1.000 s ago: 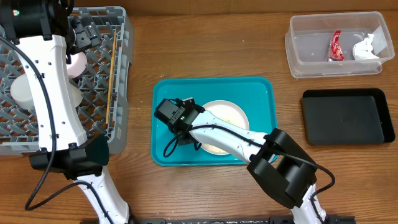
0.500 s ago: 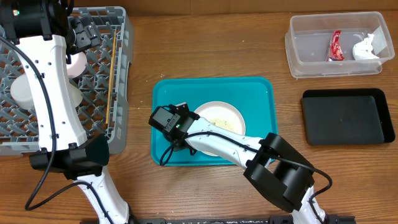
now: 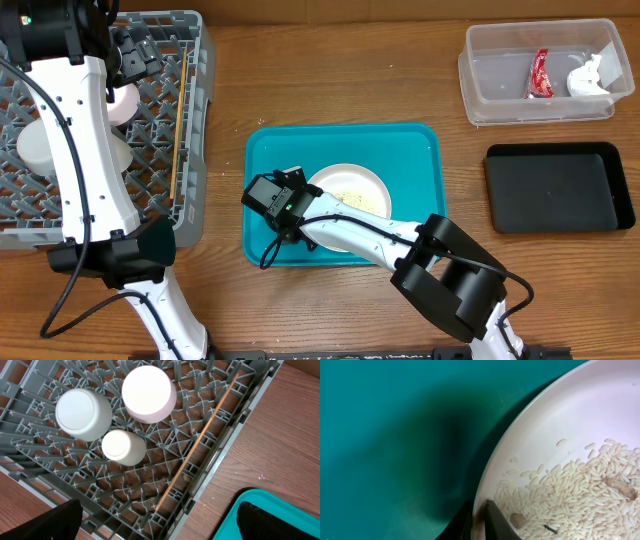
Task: Sort waste into correct bins and load items into the dishwasher
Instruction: 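Reposition the right gripper and pinch the plate's left rim, then lift the plate with the right gripper and carry it over the black tray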
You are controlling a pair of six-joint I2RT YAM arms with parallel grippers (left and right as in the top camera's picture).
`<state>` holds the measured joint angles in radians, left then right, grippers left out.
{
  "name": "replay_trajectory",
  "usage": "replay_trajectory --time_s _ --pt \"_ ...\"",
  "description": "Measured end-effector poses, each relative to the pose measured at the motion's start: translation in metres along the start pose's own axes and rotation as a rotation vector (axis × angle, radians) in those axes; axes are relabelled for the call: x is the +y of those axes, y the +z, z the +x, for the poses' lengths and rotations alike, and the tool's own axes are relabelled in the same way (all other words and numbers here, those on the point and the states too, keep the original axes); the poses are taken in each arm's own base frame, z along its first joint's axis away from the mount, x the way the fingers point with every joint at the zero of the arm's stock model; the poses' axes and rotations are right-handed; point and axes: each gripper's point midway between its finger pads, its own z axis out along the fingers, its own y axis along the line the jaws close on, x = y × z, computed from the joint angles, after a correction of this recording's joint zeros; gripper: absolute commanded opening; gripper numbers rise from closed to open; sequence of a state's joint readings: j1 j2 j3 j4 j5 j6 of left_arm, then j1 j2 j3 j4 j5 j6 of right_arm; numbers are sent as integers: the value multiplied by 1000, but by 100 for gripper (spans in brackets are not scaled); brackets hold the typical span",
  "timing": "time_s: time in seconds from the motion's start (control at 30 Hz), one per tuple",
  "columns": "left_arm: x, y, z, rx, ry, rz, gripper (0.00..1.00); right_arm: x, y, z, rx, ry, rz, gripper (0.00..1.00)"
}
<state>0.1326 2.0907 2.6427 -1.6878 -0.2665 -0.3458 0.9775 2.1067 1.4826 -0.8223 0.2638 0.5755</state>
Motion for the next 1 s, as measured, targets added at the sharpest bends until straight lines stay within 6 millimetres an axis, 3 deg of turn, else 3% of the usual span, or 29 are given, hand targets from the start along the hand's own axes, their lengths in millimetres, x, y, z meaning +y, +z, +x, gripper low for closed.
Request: replay_trajectory --time_s 0.27,1.0 --pt "0 0 0 0 0 0 100 -8 -4 3 5 -17 43 4" --pt "0 0 0 0 0 0 100 -77 -17 -14 -57 -57 355 4"
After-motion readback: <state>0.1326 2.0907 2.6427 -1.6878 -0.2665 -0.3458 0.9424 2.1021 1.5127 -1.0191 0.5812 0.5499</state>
